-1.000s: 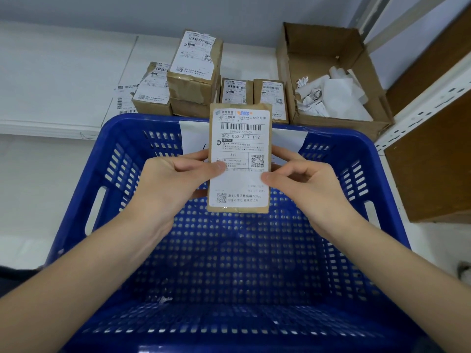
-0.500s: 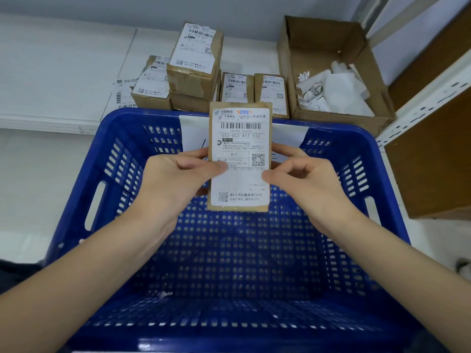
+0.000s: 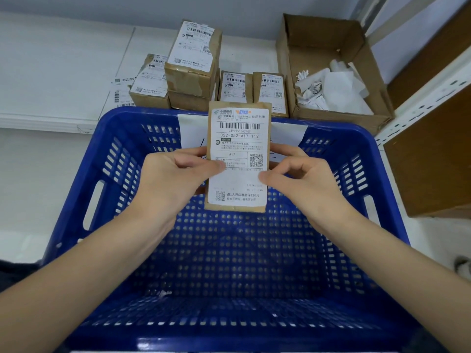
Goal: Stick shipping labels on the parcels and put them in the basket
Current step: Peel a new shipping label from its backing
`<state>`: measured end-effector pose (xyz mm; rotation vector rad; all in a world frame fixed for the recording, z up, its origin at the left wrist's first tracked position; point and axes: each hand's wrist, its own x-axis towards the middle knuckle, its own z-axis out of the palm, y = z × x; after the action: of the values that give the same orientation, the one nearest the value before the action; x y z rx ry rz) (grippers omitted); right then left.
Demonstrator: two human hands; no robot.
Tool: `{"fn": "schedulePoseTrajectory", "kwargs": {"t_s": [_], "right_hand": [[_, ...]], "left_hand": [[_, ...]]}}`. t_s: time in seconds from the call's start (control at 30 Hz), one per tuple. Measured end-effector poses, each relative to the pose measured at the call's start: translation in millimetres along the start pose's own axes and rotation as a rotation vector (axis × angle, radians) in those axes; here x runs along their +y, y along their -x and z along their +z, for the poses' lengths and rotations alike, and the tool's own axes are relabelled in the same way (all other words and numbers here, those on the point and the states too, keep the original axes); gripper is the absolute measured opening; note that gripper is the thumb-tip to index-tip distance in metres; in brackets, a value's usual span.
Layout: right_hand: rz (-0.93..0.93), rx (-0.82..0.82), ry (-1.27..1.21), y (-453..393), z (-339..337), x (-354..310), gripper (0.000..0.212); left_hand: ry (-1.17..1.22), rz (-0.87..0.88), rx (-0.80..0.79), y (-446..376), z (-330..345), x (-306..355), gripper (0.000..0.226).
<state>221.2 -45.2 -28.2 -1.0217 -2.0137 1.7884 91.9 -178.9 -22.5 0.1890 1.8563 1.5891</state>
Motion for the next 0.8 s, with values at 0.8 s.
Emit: {"fn": "schedulePoseTrajectory", "kwargs": {"t_s": [0.8], "right_hand": [[-0.1, 0.045, 0.108, -9.2, -1.2, 17.7, 0.04]], "left_hand": [[-0.045, 0.079, 0.027, -6.1, 0.2, -1.5, 0.01]]}}
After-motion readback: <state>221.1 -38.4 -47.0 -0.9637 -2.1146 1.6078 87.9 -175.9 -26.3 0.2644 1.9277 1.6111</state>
